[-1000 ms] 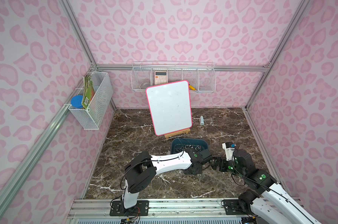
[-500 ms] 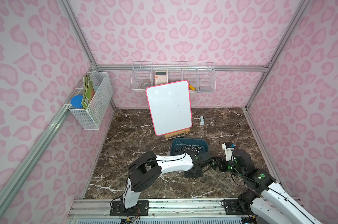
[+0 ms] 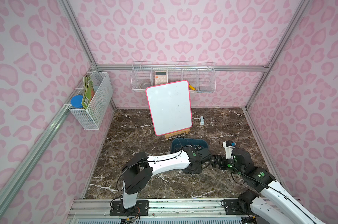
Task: Take out the wing nut from the storage box
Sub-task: Pick up the wing nut from the storage box.
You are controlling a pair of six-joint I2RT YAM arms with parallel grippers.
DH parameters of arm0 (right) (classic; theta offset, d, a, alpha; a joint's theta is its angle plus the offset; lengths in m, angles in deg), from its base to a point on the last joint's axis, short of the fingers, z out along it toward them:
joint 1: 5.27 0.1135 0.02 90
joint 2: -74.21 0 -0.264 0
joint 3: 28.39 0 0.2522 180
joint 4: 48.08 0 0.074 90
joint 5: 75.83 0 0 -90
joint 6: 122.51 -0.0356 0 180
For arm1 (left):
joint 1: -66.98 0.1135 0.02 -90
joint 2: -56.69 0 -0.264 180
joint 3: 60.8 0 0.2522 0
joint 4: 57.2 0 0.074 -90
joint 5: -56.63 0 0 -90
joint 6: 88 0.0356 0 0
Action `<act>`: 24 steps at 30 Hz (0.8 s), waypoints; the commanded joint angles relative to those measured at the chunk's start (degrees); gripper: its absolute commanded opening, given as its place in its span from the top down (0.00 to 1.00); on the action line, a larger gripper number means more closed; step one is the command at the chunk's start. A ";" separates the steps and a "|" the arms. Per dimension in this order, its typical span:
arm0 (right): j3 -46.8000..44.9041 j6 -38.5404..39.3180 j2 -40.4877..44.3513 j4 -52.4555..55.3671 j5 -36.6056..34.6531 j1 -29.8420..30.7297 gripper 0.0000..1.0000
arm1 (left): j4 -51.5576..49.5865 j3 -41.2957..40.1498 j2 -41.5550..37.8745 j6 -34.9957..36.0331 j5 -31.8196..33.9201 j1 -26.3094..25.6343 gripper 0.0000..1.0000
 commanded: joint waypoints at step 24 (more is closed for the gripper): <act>9.29 3.68 -16.31 -8.24 -6.38 6.78 0.01 | 2.07 1.70 -4.97 18.68 -3.31 21.76 0.34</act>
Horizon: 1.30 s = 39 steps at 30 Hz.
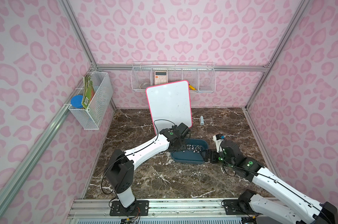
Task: Take out the wing nut from the storage box
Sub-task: Pick up the wing nut from the storage box.
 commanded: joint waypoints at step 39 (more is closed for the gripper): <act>5.27 6.72 -12.29 -4.36 1.66 -6.20 0.01 | -2.60 13.67 22.76 7.78 -14.09 4.09 0.64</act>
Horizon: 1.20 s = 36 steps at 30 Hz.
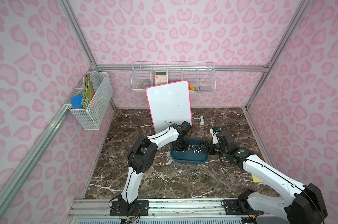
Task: Take out the wing nut from the storage box
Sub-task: Pick up the wing nut from the storage box.
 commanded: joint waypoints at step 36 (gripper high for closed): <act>-7.71 -2.58 10.68 -3.71 8.15 3.00 0.01 | -1.60 -8.78 -15.30 -6.22 8.33 -8.92 1.00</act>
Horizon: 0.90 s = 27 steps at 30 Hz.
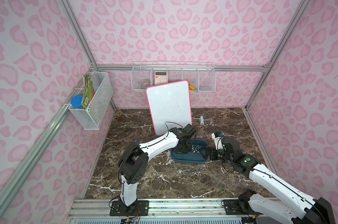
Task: Take out the wing nut from the storage box
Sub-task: Place the wing nut at the center of the board.
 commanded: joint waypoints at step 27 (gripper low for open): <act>-9.89 -9.92 17.01 5.42 -3.04 9.36 0.01 | 6.14 -18.01 -7.44 -19.99 6.91 -17.44 1.00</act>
